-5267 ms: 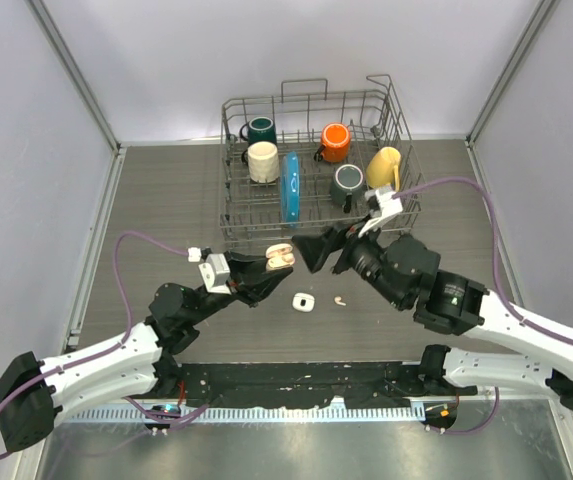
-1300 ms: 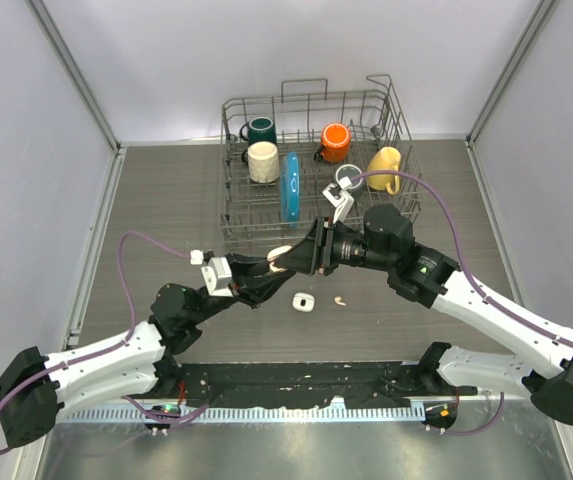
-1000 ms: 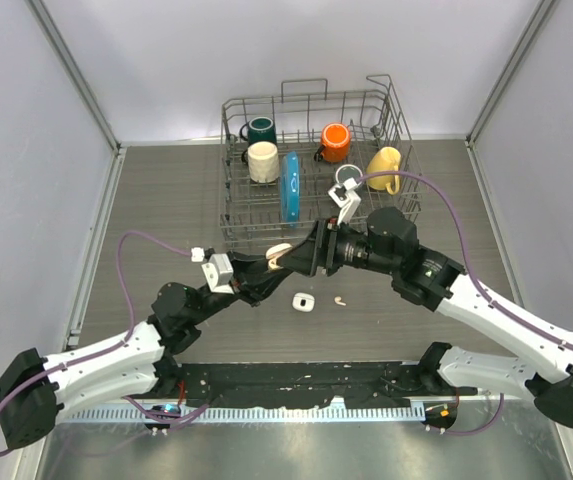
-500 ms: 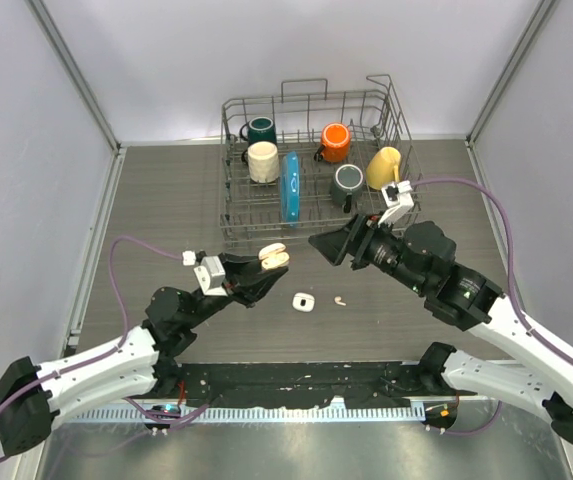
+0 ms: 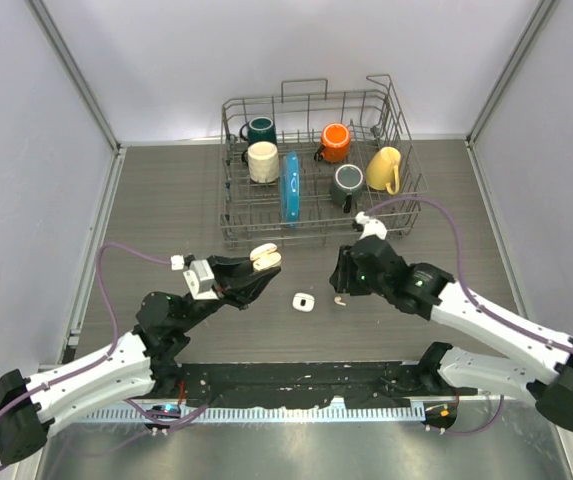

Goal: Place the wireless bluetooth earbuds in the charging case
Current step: Pick up the earbud from the center of the board.

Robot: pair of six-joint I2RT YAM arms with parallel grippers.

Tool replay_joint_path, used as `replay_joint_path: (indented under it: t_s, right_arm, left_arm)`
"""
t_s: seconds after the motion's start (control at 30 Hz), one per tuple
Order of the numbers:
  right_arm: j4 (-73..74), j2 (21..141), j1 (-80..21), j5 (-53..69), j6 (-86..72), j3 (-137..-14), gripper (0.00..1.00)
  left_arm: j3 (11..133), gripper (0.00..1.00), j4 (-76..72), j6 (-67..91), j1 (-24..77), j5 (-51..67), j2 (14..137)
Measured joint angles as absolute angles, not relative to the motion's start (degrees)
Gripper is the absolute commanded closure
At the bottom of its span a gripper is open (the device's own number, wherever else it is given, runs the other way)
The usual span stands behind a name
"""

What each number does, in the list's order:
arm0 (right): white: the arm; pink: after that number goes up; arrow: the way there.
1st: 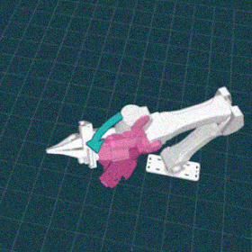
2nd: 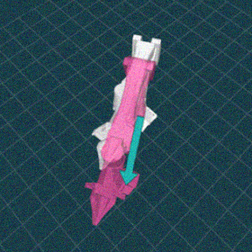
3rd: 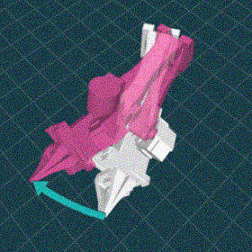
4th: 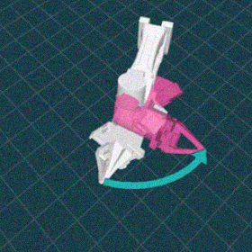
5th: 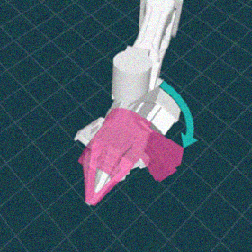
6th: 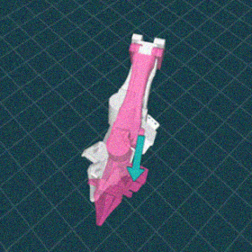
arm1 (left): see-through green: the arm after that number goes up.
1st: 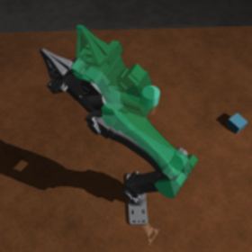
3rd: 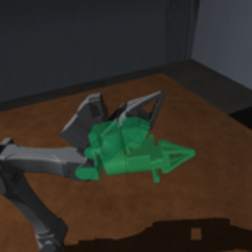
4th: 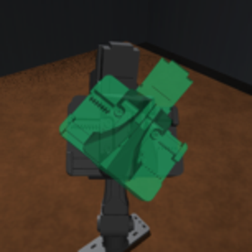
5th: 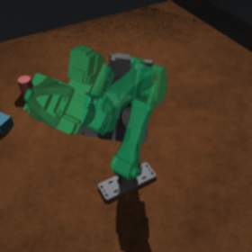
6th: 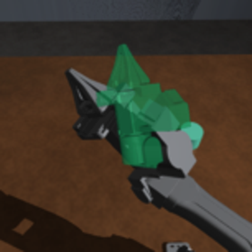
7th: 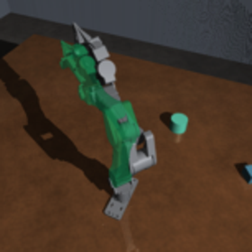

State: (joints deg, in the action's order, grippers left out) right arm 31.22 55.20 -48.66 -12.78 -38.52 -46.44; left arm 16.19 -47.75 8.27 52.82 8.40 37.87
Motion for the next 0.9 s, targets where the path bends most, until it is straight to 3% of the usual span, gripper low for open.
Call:
replay_joint_path:
  t_s: [0.6, 0.9]
  right_arm:
    - [29.54, 75.70, -48.66, -12.88, -33.28, -42.54, 0.53]
    - [27.29, 78.15, -48.66, -13.19, -30.55, -42.54, 0.51]
  left_arm:
    - [15.90, 1.00, -44.42, 8.23, 52.80, 7.49, 36.10]
    - [15.90, 1.00, -43.72, 8.25, 52.80, 7.33, 35.92]
